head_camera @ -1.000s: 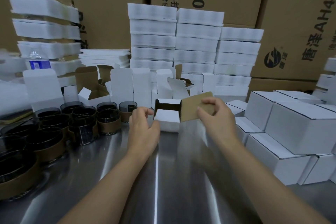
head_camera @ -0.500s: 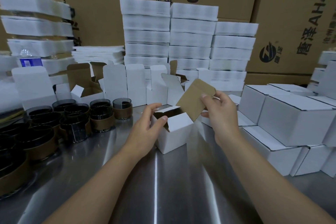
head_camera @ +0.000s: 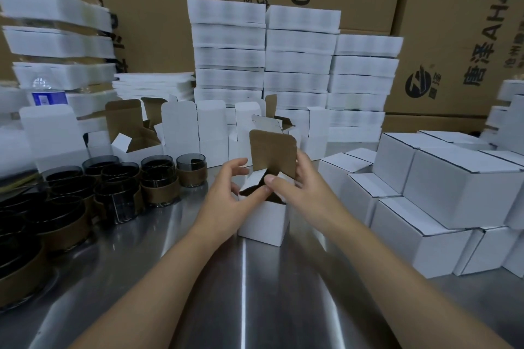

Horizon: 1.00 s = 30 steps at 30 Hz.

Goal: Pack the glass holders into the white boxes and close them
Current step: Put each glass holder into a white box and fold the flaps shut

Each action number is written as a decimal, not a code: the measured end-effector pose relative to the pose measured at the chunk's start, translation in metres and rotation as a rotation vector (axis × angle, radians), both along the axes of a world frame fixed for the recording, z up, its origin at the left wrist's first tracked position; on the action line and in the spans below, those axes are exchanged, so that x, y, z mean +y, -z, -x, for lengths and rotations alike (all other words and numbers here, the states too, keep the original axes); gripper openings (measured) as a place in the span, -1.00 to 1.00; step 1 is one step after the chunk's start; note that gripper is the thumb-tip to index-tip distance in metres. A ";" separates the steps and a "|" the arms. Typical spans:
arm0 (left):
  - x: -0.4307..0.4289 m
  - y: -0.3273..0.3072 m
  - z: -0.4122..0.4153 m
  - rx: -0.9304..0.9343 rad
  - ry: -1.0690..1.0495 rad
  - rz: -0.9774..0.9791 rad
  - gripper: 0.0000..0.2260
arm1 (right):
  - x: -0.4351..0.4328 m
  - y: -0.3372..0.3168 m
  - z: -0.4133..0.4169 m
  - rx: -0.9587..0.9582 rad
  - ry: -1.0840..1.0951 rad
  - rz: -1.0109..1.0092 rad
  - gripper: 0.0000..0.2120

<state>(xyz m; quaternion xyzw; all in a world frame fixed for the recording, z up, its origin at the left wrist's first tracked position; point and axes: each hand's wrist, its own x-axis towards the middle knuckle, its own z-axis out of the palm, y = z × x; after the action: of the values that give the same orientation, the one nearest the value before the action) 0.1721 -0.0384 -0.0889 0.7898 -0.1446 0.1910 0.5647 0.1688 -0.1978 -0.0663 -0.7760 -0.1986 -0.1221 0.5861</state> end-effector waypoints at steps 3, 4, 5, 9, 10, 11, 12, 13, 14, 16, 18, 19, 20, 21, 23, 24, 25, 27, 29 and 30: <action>-0.002 -0.001 0.001 -0.022 0.016 0.017 -0.47 | 0.002 0.003 -0.001 0.011 -0.053 0.013 -0.20; -0.003 -0.002 0.001 -0.026 0.020 0.019 -0.48 | 0.002 0.004 -0.002 0.016 -0.065 0.011 -0.18; -0.002 -0.002 0.000 -0.023 0.026 0.019 -0.49 | 0.001 0.004 -0.003 0.019 -0.080 0.004 -0.18; -0.001 -0.001 0.000 0.024 0.087 -0.031 -0.43 | -0.001 0.005 -0.004 0.030 -0.135 0.026 -0.17; -0.001 -0.001 -0.001 0.045 0.104 -0.038 -0.41 | -0.002 0.005 -0.004 0.029 -0.144 0.044 -0.15; -0.001 0.000 -0.002 0.069 0.115 -0.035 -0.43 | -0.003 0.005 -0.004 0.026 -0.152 0.059 -0.12; -0.002 0.000 -0.002 0.094 0.122 -0.020 -0.49 | -0.004 0.005 -0.004 0.024 -0.159 0.067 -0.09; -0.002 0.000 -0.004 0.120 0.127 0.002 -0.56 | -0.005 0.006 -0.005 0.023 -0.166 0.066 -0.07; -0.001 0.000 -0.005 0.142 0.132 0.033 -0.62 | -0.006 0.006 -0.005 0.023 -0.166 0.063 -0.07; -0.001 0.002 -0.007 0.176 0.138 0.109 -0.76 | -0.007 0.007 -0.006 0.025 -0.152 0.051 -0.17; 0.000 0.002 -0.007 0.187 0.130 0.145 -0.88 | -0.007 0.007 -0.005 0.044 -0.123 0.042 -0.38; 0.000 0.001 -0.006 0.182 0.130 0.131 -0.90 | -0.007 0.007 -0.005 0.053 -0.109 0.038 -0.45; 0.000 0.000 -0.004 0.175 0.142 0.110 -0.89 | -0.006 0.007 -0.005 0.059 -0.102 0.031 -0.49; 0.000 -0.001 -0.003 0.163 0.163 0.091 -0.82 | -0.006 0.007 -0.005 0.062 -0.099 0.019 -0.50; 0.000 0.000 -0.001 0.123 0.179 0.044 -0.60 | -0.005 0.008 -0.005 0.062 -0.103 -0.015 -0.50; 0.000 0.000 -0.001 0.101 0.172 0.016 -0.52 | -0.005 0.008 -0.006 0.062 -0.099 -0.024 -0.51; 0.000 0.001 0.000 0.080 0.158 -0.005 -0.49 | -0.004 0.008 -0.006 0.061 -0.093 -0.028 -0.52; 0.000 0.001 -0.001 0.049 0.111 -0.041 -0.55 | -0.003 0.008 -0.007 0.060 -0.078 -0.037 -0.52; 0.001 0.001 0.001 0.024 0.038 -0.101 -0.60 | -0.003 0.008 -0.008 0.069 -0.065 -0.047 -0.51; 0.001 0.002 0.002 0.010 0.010 -0.145 -0.58 | -0.002 0.008 -0.008 0.068 -0.064 -0.051 -0.51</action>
<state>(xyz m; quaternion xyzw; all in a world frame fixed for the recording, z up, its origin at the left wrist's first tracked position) 0.1700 -0.0378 -0.0905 0.8288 -0.1592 0.1734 0.5077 0.1770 -0.2001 -0.0739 -0.7578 -0.2000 -0.0817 0.6157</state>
